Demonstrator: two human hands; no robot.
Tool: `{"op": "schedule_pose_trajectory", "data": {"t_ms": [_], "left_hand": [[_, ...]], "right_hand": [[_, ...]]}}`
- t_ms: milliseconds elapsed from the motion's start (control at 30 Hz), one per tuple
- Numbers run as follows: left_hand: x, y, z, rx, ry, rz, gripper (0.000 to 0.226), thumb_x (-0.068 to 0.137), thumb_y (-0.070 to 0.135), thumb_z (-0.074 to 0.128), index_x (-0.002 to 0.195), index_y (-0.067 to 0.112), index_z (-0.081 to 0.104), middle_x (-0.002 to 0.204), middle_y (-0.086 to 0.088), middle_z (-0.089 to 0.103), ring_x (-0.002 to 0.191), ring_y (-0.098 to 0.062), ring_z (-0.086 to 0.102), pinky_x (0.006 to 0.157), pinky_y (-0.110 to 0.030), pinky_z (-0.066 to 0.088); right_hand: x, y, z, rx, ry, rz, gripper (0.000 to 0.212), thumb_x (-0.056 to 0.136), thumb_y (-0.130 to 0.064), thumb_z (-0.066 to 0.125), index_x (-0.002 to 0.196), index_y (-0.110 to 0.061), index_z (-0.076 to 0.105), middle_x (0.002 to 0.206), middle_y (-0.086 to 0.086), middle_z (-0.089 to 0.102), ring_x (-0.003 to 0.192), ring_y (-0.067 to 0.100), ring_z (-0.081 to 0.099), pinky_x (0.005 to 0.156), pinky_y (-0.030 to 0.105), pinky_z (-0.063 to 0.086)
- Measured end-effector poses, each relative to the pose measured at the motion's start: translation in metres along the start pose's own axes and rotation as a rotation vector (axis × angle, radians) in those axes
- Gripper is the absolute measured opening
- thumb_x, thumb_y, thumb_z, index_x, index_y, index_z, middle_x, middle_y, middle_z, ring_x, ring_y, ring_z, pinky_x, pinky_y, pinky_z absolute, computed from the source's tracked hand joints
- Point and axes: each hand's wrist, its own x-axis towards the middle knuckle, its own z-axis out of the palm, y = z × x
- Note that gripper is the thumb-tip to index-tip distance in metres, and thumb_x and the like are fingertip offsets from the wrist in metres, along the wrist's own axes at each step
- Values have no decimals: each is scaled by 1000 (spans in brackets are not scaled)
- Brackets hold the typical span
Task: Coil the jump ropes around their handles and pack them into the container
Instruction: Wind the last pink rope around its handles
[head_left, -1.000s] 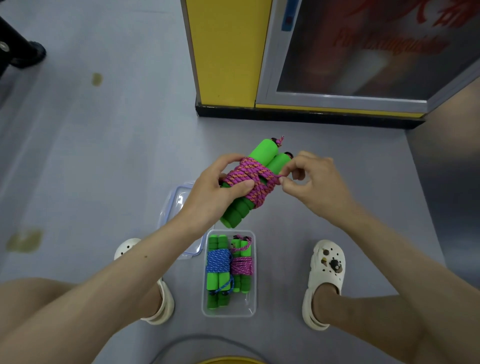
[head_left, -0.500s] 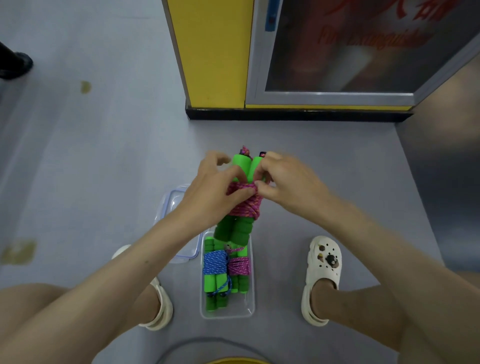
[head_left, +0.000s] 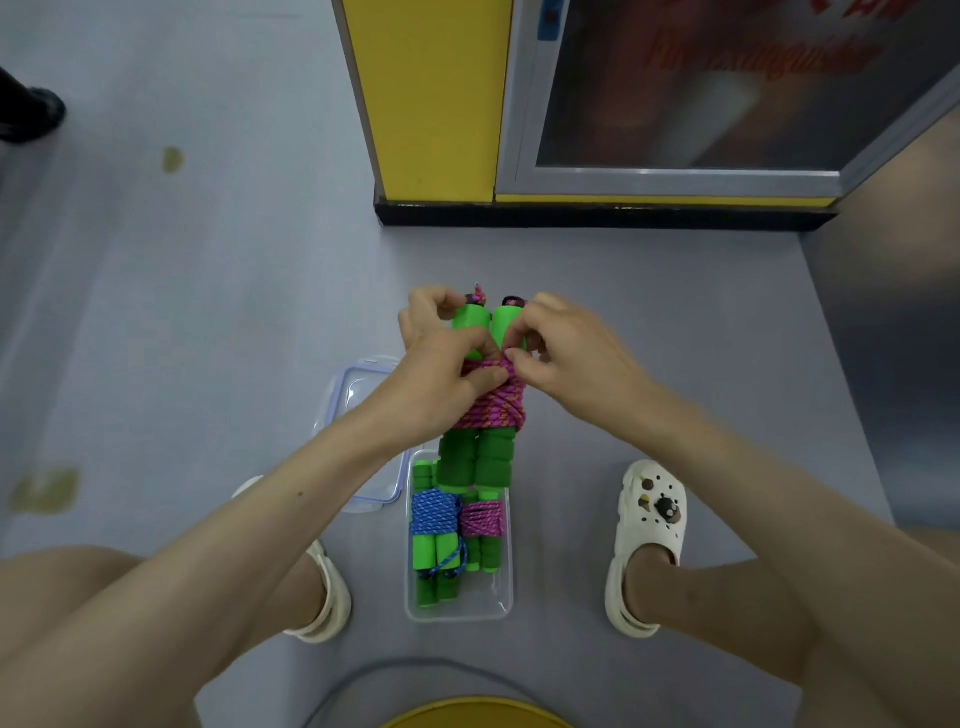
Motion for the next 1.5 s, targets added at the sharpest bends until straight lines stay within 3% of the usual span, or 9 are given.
{"op": "schedule_pose_trajectory", "data": {"t_ms": [167, 300, 367, 500, 733, 900, 1033, 1233, 1500], "left_hand": [[2, 0, 6, -191, 165, -86, 13, 88, 20, 67, 76, 18, 63, 117, 1, 23, 119, -14, 25, 110, -28, 25], [7, 5, -1, -494, 238, -208, 18, 87, 20, 68, 71, 27, 61, 116, 1, 27, 126, -17, 31, 109, -41, 35], [8, 5, -3, -552, 241, -237, 16, 87, 20, 68, 74, 27, 62, 116, 0, 28, 128, -17, 32, 111, -40, 32], [9, 7, -3, -571, 244, -263, 16, 84, 19, 71, 72, 26, 63, 114, -1, 29, 127, -17, 34, 111, -37, 33], [11, 5, -7, -438, 203, -222, 11, 83, 26, 72, 79, 24, 62, 99, 7, 31, 104, -8, 40, 96, -20, 38], [14, 7, -13, -366, 147, -155, 9, 87, 23, 67, 83, 18, 61, 104, -1, 37, 98, -12, 43, 80, -11, 42], [11, 7, -8, -190, 182, -28, 12, 88, 24, 65, 78, 25, 58, 89, 8, 46, 91, -14, 50, 96, -36, 38], [5, 12, -3, -173, 297, 15, 20, 85, 21, 69, 80, 31, 52, 82, 12, 55, 84, -14, 53, 92, -49, 42], [8, 14, -10, -262, 207, -70, 32, 84, 17, 71, 83, 31, 42, 86, 5, 60, 92, -21, 54, 89, -42, 46]], "right_hand": [[-3, -7, 10, 512, 251, 210, 19, 90, -15, 62, 105, -20, 53, 107, 0, 42, 92, 7, 51, 76, 6, 40], [-6, -13, 14, 997, 59, 492, 63, 84, -29, 69, 135, -27, 33, 131, 1, 41, 112, 10, 54, 92, 26, 48], [-9, -16, 19, 1008, -47, 495, 60, 77, -26, 74, 129, -21, 44, 117, 3, 58, 99, 10, 63, 89, 29, 52], [-10, -22, 21, 951, 38, 414, 21, 84, -9, 67, 93, -24, 56, 86, -1, 67, 70, 2, 64, 68, 18, 54], [-6, -17, 16, 946, 11, 376, 21, 85, -6, 65, 99, -21, 60, 87, 1, 68, 71, 2, 64, 66, 17, 52], [-3, -15, 17, 1145, -13, 523, 33, 81, -33, 53, 107, -18, 65, 103, 12, 70, 95, 25, 67, 86, 40, 53], [-4, -16, 16, 1129, 20, 492, 18, 97, -20, 48, 109, -15, 61, 92, 6, 70, 78, 13, 68, 68, 25, 55], [-3, -15, 15, 1065, 40, 458, 18, 98, -11, 46, 107, -6, 60, 81, 2, 67, 63, 4, 66, 55, 17, 51], [-2, -12, 14, 918, 19, 431, 16, 97, -12, 47, 105, -11, 60, 84, 1, 67, 71, 7, 65, 63, 18, 52]]}}
